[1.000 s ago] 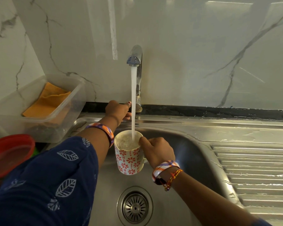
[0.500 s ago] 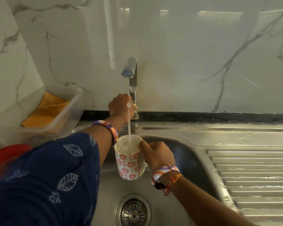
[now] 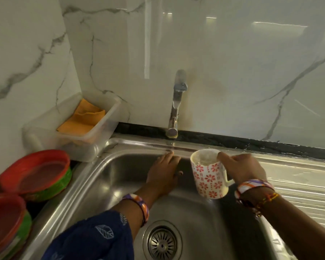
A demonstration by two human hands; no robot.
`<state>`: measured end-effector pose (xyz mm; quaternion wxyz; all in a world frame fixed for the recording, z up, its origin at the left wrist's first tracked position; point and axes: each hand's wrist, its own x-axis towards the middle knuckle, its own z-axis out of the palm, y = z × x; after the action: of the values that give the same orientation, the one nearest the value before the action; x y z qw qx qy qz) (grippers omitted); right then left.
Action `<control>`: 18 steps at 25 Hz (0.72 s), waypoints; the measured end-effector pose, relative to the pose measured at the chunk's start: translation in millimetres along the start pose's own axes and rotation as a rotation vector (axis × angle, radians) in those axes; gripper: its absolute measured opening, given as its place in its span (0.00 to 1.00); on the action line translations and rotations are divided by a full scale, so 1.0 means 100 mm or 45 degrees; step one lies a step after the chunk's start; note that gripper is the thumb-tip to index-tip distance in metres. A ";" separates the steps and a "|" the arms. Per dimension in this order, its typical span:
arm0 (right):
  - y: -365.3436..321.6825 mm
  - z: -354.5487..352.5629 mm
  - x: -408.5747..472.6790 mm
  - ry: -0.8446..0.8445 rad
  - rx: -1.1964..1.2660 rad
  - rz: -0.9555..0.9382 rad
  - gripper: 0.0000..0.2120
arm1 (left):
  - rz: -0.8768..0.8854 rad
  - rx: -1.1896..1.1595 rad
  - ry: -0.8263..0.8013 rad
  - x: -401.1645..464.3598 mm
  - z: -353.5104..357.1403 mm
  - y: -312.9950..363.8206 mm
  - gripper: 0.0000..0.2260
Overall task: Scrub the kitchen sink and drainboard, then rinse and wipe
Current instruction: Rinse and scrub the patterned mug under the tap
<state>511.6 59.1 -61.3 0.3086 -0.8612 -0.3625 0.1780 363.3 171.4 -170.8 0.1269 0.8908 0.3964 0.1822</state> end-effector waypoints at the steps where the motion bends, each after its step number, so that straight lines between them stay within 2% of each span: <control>1: -0.06 0.01 0.04 -0.007 -0.043 -0.009 0.19 | -0.002 0.050 -0.044 0.00 0.01 -0.01 0.27; 3: -0.22 0.11 0.11 -0.028 -0.063 -0.031 0.18 | -0.043 0.157 -0.140 0.00 -0.05 -0.08 0.31; 9: -0.98 0.74 -0.12 -0.222 0.019 -0.270 0.15 | -0.532 0.392 -0.247 -0.45 -0.66 -0.68 0.33; 13: -1.34 0.94 -0.61 -0.424 -0.064 -0.486 0.17 | -0.534 0.552 -0.366 -1.06 -1.09 -0.78 0.27; 16: -1.49 0.86 -1.03 -0.548 -0.161 -0.703 0.17 | -0.607 0.489 -0.424 -1.51 -1.35 -0.60 0.18; 18: -1.52 0.76 -1.27 -0.626 -0.201 -0.811 0.16 | -0.578 0.427 -0.476 -1.82 -1.46 -0.52 0.19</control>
<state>307.6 79.6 -6.7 0.1855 -0.6589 -0.6864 0.2456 154.3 79.9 -99.5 0.0865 0.8062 0.5791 -0.0850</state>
